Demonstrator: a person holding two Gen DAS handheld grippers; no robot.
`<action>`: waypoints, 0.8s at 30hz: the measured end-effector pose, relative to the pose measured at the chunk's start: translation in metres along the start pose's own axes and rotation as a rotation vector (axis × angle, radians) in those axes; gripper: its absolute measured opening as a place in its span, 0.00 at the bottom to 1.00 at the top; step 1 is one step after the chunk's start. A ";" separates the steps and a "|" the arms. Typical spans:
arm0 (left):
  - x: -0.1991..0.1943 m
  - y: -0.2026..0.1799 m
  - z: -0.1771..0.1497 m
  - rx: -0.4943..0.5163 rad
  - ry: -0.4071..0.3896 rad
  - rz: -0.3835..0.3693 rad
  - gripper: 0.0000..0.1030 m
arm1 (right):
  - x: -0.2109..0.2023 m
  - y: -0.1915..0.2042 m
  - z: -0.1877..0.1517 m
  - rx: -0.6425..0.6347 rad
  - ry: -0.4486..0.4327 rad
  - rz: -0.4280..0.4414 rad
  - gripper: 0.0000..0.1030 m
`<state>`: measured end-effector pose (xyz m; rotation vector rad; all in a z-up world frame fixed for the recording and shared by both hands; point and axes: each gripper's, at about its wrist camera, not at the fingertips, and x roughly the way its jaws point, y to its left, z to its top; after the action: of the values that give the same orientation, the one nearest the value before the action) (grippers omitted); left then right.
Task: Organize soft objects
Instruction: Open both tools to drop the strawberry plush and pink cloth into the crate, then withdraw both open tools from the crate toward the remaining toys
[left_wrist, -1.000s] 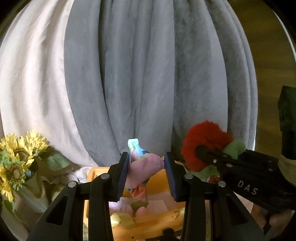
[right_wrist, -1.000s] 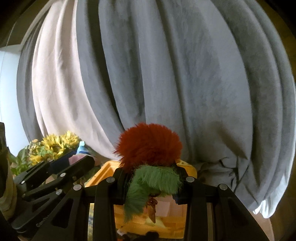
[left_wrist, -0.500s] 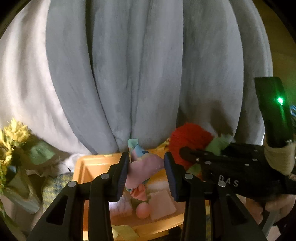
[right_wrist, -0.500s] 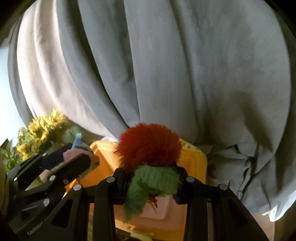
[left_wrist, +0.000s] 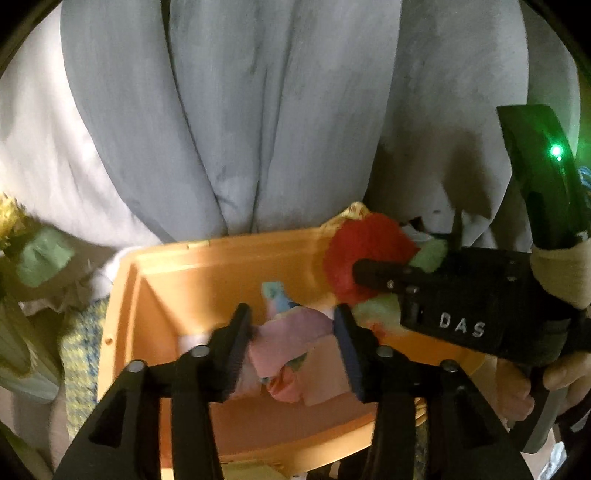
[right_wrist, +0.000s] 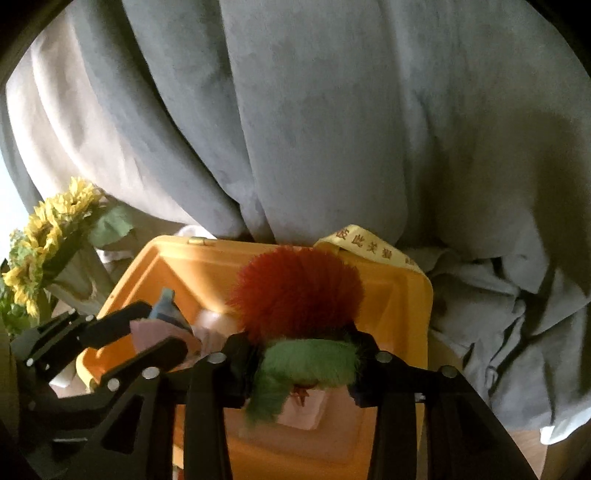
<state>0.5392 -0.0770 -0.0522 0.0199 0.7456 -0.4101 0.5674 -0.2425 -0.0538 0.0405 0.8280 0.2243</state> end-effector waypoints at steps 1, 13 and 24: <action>0.001 0.001 -0.001 -0.005 0.003 -0.001 0.52 | 0.002 -0.002 0.000 0.011 0.005 0.004 0.42; -0.019 -0.001 -0.008 0.017 -0.031 0.121 0.77 | -0.018 -0.002 -0.004 0.033 -0.068 -0.068 0.58; -0.087 -0.014 -0.021 0.024 -0.161 0.204 0.90 | -0.078 0.011 -0.021 0.053 -0.208 -0.055 0.69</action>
<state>0.4628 -0.0559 -0.0081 0.0841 0.5730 -0.2231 0.4986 -0.2496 -0.0099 0.0893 0.6264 0.1429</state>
